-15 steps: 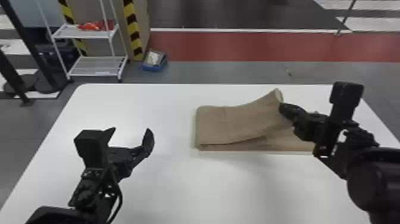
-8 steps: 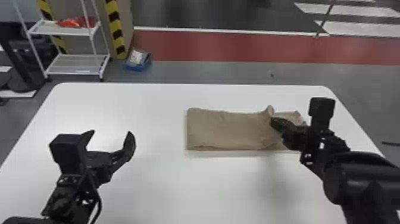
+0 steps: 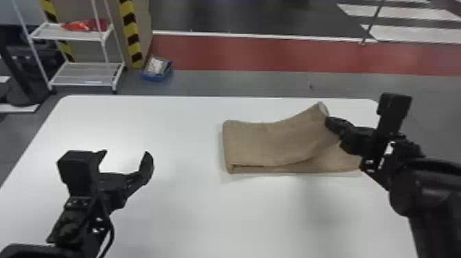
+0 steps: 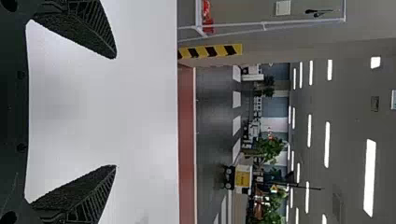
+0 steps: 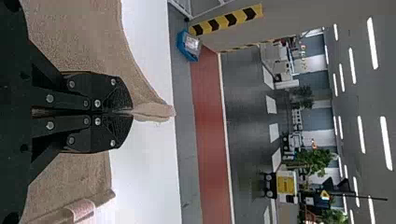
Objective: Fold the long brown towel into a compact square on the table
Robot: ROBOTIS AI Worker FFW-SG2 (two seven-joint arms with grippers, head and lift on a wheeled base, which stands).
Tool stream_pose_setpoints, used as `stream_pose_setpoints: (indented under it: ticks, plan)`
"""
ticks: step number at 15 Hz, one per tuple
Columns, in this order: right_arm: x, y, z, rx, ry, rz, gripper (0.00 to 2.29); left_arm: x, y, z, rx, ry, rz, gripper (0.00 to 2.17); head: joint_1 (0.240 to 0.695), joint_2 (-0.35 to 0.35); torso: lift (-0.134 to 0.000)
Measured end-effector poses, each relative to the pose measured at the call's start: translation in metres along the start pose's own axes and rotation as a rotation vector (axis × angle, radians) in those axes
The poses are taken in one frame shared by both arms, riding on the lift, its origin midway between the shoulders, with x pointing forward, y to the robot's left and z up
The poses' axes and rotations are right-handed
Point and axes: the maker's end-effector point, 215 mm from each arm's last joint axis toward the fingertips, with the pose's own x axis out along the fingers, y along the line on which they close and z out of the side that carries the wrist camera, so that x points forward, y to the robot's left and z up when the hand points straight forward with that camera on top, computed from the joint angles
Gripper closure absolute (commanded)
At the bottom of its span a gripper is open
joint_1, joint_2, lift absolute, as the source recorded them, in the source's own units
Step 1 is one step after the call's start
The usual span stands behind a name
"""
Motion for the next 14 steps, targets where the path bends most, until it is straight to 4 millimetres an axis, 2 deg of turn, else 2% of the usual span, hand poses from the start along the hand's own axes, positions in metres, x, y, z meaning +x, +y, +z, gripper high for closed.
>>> stream_pose_setpoints:
  ticks: [3, 5, 7, 10, 13, 14]
  plan:
    - [0.006, -0.017, -0.034, -0.011, 0.038, -0.024, 1.11, 0.005, -0.004, 0.000, -0.001, 0.003, -0.004, 0.03, 0.695, -0.124, -0.123]
    - [0.007, -0.020, -0.048, -0.009, 0.041, -0.028, 1.11, 0.010, -0.006, 0.003, 0.002, -0.001, -0.007, 0.03, 0.695, -0.132, -0.123]
    - [0.003, -0.019, -0.040, -0.007, 0.024, -0.025, 1.11, 0.015, -0.006, 0.005, 0.005, 0.000, -0.006, 0.03, 0.695, -0.131, -0.123]
    - [-0.011, -0.020, -0.011, 0.000, 0.006, -0.030, 1.11, 0.020, -0.006, 0.005, 0.009, 0.004, -0.010, 0.03, 0.695, -0.133, -0.123]
    - [-0.022, -0.040, 0.008, 0.020, -0.001, -0.065, 1.11, 0.020, -0.005, 0.003, 0.011, 0.009, -0.011, 0.03, 0.695, -0.155, -0.123]
    - [-0.024, -0.046, 0.007, 0.026, 0.002, -0.073, 1.11, 0.019, -0.004, 0.001, 0.010, 0.012, -0.011, 0.03, 0.695, -0.159, -0.123]
